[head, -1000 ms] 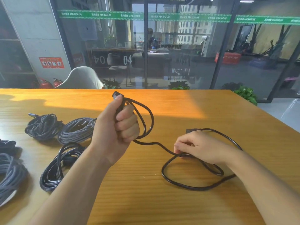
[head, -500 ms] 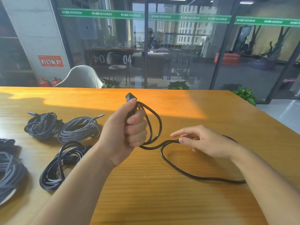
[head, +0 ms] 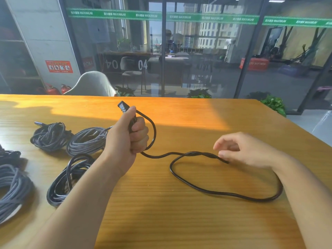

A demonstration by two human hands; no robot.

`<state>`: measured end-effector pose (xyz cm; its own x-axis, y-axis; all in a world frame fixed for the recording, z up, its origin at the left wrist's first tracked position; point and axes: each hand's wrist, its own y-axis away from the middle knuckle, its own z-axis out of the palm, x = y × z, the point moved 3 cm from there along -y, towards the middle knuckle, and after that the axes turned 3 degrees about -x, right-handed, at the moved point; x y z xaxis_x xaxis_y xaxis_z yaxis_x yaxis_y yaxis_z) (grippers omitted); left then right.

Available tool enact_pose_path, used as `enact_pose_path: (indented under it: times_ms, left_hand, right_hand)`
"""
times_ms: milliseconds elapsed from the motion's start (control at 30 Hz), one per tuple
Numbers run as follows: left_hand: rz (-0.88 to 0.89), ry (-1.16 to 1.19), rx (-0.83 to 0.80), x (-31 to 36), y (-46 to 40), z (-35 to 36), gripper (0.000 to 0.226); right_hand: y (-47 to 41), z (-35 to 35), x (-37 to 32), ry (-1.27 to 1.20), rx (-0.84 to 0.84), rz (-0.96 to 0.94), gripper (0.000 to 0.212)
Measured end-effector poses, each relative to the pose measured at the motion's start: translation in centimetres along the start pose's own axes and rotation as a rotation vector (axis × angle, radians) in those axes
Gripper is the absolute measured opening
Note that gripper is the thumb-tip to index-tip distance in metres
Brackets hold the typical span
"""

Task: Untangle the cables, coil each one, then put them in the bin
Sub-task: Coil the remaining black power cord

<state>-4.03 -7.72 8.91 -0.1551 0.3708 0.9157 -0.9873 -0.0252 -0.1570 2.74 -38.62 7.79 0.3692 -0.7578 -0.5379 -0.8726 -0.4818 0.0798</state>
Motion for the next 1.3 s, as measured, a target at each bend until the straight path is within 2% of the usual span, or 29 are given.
enact_pose_path:
  times_ms: [67, 167, 267, 333, 467, 633, 733, 767, 833, 900, 1033, 1100, 1200, 1300]
  left_hand:
    - [0.003, -0.010, 0.000, 0.0, 0.0, 0.0, 0.056]
    - [0.000, -0.032, 0.004, -0.2, -0.1, 0.0, 0.057]
    - [-0.004, -0.038, 0.010, -0.3, -0.1, -0.2, 0.057]
    - [-0.010, -0.055, 0.011, -0.5, -0.2, -0.1, 0.055]
    - [-0.002, -0.066, 0.043, -0.4, -0.2, -0.4, 0.053]
    - [-0.023, -0.066, 0.073, -0.5, -0.3, -0.6, 0.054]
    - [-0.027, -0.094, 0.065, -0.6, -0.4, -0.5, 0.054]
    - [-0.030, -0.097, 0.065, -0.6, -0.3, -0.4, 0.054]
    - [-0.028, -0.091, 0.065, -0.6, -0.3, -0.5, 0.054]
    - [-0.026, -0.078, 0.062, -0.5, -0.3, -0.4, 0.055]
    - [-0.036, -0.068, 0.057, -0.5, -0.1, -0.1, 0.056]
    - [-0.038, -0.054, 0.045, -0.5, 0.0, 0.1, 0.056]
    - [-0.015, -0.004, 0.024, -0.3, 0.1, 0.2, 0.057]
    - [0.011, 0.037, 0.003, 0.1, 0.1, 0.3, 0.058]
  right_hand:
    - [-0.1, 0.2, 0.1, -0.037, -0.010, 0.003, 0.011]
    - [-0.3, 0.7, 0.8, 0.078, -0.103, 0.041, 0.028]
    - [-0.8, 1.0, 1.2, 0.183, -0.053, 0.044, 0.015]
    - [-1.0, 0.9, 1.2, 0.098, 0.028, 0.028, 0.010]
    - [-1.2, 1.4, 0.9, -0.282, 0.063, -0.012, 0.010]
    - [-1.6, 2.0, 1.3, -0.313, 0.016, -0.023, 0.012]
    - [-1.2, 2.0, 1.3, -0.347, -0.069, -0.055, 0.038]
    - [-1.1, 1.9, 1.4, -0.358, -0.058, -0.065, 0.041]
    - [-1.3, 1.6, 1.2, -0.361, 0.022, -0.090, 0.033]
    - [-1.4, 1.3, 0.8, -0.325, 0.136, -0.094, 0.020]
    - [-1.6, 1.2, 0.5, -0.290, 0.291, 0.013, 0.058]
    - [-2.1, 1.4, 1.0, -0.228, 0.331, 0.110, 0.065]
    - [-2.3, 1.3, 2.4, 0.002, 0.335, 0.301, 0.069]
    - [-2.1, 1.2, 3.1, 0.202, 0.322, 0.381, 0.061]
